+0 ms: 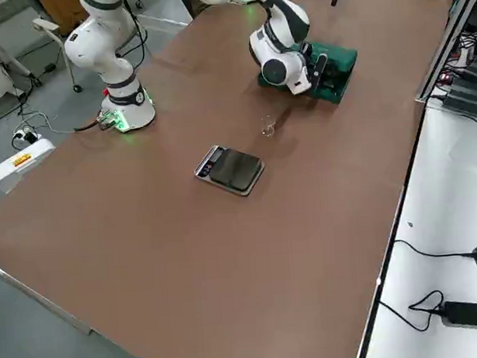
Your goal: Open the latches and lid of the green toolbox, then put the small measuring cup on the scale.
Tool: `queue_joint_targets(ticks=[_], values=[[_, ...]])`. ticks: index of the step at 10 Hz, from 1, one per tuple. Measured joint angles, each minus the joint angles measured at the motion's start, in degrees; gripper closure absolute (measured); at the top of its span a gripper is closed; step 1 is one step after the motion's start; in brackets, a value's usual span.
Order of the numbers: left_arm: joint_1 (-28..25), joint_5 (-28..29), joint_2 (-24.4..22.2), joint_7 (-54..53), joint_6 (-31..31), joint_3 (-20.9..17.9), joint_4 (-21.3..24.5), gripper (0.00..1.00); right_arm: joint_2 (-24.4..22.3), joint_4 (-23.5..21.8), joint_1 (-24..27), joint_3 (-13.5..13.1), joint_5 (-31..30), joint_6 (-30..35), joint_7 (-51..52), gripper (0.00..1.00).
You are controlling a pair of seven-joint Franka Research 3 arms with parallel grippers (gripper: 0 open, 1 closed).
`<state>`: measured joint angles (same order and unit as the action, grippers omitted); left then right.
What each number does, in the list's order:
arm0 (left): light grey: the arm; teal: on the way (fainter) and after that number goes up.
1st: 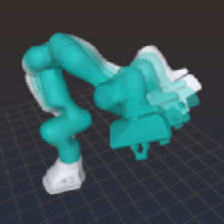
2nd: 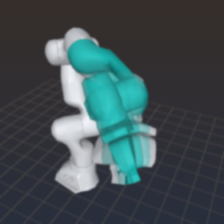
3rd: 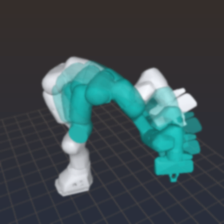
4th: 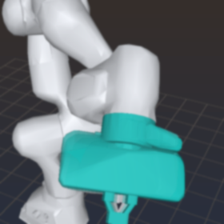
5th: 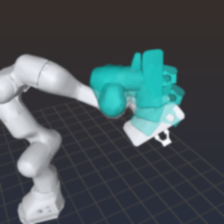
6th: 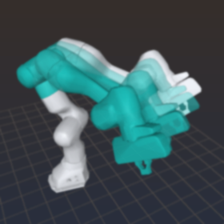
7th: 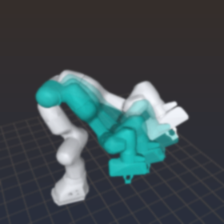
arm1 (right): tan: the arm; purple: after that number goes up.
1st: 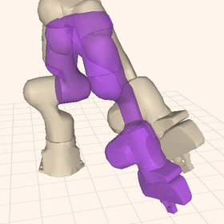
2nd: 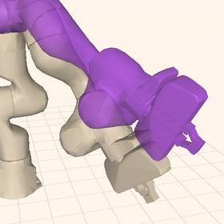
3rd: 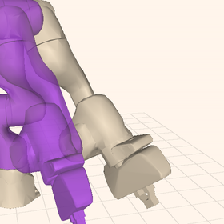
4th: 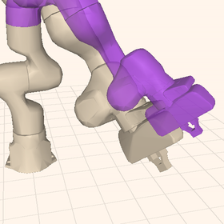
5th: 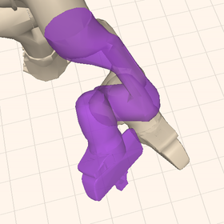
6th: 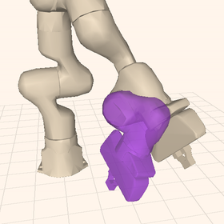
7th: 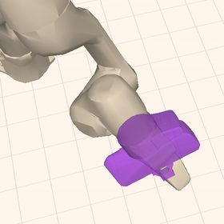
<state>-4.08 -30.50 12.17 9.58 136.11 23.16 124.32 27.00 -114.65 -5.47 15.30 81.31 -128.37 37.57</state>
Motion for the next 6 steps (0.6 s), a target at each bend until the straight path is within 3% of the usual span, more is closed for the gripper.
queue_joint_targets(ticks=[6], values=[[0.02, 0.00, 0.00, 0.83, 0.01, 0.01, -0.14, 0.99, -5.64, -1.17, -4.54, 0.46, -0.41, -5.45, -9.64, 0.70]])
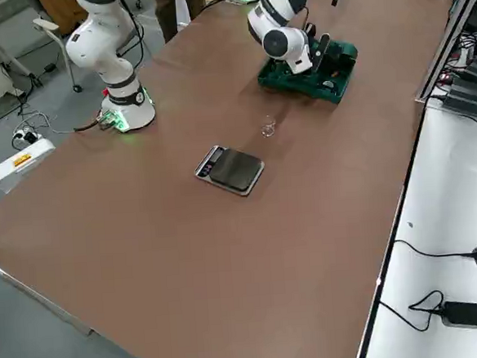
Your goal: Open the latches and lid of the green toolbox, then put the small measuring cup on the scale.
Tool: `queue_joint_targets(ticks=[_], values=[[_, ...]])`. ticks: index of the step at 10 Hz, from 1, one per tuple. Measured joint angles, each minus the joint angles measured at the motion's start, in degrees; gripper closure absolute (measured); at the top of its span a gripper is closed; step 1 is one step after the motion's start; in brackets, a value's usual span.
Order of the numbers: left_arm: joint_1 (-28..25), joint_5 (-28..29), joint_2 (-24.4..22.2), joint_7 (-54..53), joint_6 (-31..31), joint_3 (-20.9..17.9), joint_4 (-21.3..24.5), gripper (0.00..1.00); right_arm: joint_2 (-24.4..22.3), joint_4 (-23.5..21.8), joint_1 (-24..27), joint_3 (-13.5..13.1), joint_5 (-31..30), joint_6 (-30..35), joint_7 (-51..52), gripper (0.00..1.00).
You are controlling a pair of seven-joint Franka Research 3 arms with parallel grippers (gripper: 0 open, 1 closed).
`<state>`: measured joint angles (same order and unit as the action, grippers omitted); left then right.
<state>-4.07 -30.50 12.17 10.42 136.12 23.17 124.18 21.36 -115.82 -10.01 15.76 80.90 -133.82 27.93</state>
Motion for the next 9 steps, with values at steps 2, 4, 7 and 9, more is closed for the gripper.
queue_joint_targets(ticks=[2, 4, 7, 9], values=[[0.08, 0.00, 0.00, 0.00, 0.00, 0.03, 0.00, 0.99, -0.15, -0.15, -1.11, 2.71, 0.00, -3.78, -3.57, 0.66], [0.96, 0.00, 0.31, -0.01, 1.20, 0.12, 0.05, 0.99, -0.94, 0.05, -1.26, 4.71, 0.00, -5.66, -7.32, 0.60], [2.91, 0.00, 2.45, -1.08, 4.23, 0.52, 0.08, 0.99, -2.44, 0.69, -1.46, 6.44, 0.00, -5.70, -12.08, 0.49], [2.52, -2.13, 2.48, -5.52, 4.30, 0.53, -0.06, 0.99, -2.95, 1.33, -1.49, 7.60, 0.00, -6.63, -14.69, 0.41]])
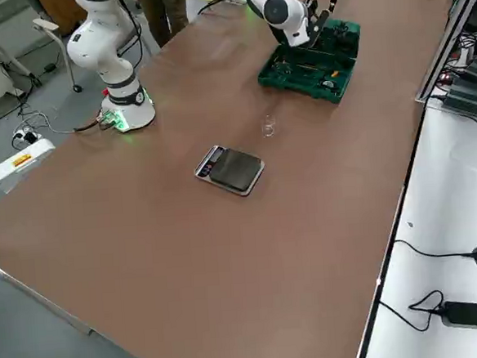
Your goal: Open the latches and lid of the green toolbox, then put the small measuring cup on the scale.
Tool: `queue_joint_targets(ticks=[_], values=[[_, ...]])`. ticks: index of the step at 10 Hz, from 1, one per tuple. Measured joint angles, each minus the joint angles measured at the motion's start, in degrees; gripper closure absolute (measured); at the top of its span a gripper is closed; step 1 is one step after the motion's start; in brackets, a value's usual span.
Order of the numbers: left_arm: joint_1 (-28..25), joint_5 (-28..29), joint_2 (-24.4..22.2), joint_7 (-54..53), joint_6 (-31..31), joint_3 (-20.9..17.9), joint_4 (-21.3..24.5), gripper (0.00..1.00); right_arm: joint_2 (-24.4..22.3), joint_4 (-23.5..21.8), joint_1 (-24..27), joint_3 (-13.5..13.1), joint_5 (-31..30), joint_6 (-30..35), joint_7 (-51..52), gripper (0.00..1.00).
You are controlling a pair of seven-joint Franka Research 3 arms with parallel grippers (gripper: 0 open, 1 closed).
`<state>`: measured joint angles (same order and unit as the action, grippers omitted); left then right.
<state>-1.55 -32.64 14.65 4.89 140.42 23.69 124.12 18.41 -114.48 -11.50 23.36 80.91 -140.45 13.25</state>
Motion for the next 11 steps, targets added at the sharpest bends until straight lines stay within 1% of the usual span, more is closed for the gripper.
queue_joint_targets(ticks=[2, 3, 4, 5, 7, 8, 11], values=[[-0.80, -8.56, 0.00, -9.09, -0.53, -0.01, 0.00, 0.99, -0.08, 1.31, -0.11, 1.96, 0.00, -2.09, -3.33, 0.38], [-1.47, -12.73, 0.00, -13.93, -1.91, -0.01, 0.04, 0.99, -0.12, 2.13, -0.31, 2.71, 0.00, -2.93, -5.02, 0.36], [-2.24, -14.71, -0.01, -16.37, -3.43, -0.02, 0.05, 0.99, -0.15, 2.88, -0.53, 3.41, 0.00, -3.96, -6.25, 0.35], [-3.06, -15.04, -0.06, -17.07, -4.81, -0.02, 0.05, 0.99, -0.18, 3.48, -0.77, 3.94, 0.00, -4.80, -7.23, 0.34], [-4.50, -15.11, -0.34, -18.31, -7.84, -0.02, 0.04, 0.99, -0.19, 4.72, -1.66, 4.15, 0.01, -5.85, -9.04, 0.33], [-4.73, -15.44, -0.41, -18.51, -8.28, 0.01, 0.04, 0.99, -0.20, 5.55, -2.47, 4.21, 0.01, -7.14, -9.82, 0.33], [-4.68, -19.87, -0.62, -18.82, -8.42, 2.09, -0.01, 0.99, -0.15, 7.44, -6.46, 4.33, 0.05, -12.16, -11.99, 0.33]])
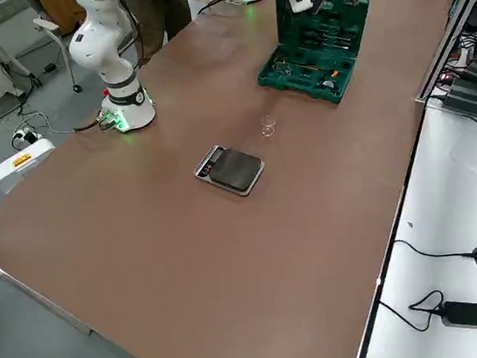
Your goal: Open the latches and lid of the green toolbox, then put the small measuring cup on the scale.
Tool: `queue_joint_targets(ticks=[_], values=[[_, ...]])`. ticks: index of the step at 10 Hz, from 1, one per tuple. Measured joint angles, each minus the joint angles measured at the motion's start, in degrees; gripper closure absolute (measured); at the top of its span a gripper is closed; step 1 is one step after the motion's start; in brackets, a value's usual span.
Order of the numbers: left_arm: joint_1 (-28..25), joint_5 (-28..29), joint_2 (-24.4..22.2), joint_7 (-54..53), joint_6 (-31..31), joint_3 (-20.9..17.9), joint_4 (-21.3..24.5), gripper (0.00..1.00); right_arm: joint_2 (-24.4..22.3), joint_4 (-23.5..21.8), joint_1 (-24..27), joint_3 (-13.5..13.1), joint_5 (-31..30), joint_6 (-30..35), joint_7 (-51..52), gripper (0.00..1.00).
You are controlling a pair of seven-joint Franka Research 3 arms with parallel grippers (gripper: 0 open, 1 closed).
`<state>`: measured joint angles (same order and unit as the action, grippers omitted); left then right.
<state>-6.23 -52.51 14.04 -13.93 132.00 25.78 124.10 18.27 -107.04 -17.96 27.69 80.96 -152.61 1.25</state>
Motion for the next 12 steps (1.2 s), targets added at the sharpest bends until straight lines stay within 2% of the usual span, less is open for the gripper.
queue_joint_targets(ticks=[4, 7, 8, 10, 12], values=[[0.09, -1.39, -1.93, 0.32, 0.02, 1.29, 0.00, 0.99, 2.66, 2.80, -3.89, 0.04, 0.19, -5.21, -1.89, 0.32], [-0.15, -1.29, -2.07, 0.36, 0.31, 1.32, 0.50, 0.99, 3.70, 4.58, -4.15, -0.27, -0.21, -5.44, -2.65, 0.30], [-0.15, -1.29, -2.08, 0.38, 0.30, 1.32, 0.51, 0.99, 3.72, 4.63, -3.63, -0.54, -1.93, -4.91, -2.80, 0.17], [-0.64, -1.29, -2.08, 0.34, 0.27, 1.31, 0.89, 0.99, 3.71, 4.75, 0.61, -0.86, -11.38, 1.62, -3.16, 0.08], [-1.77, -1.30, -2.08, 0.28, 0.16, 1.28, 1.66, 0.99, 3.20, 5.43, 6.62, -1.12, -21.66, 10.74, -3.13, 0.05]])
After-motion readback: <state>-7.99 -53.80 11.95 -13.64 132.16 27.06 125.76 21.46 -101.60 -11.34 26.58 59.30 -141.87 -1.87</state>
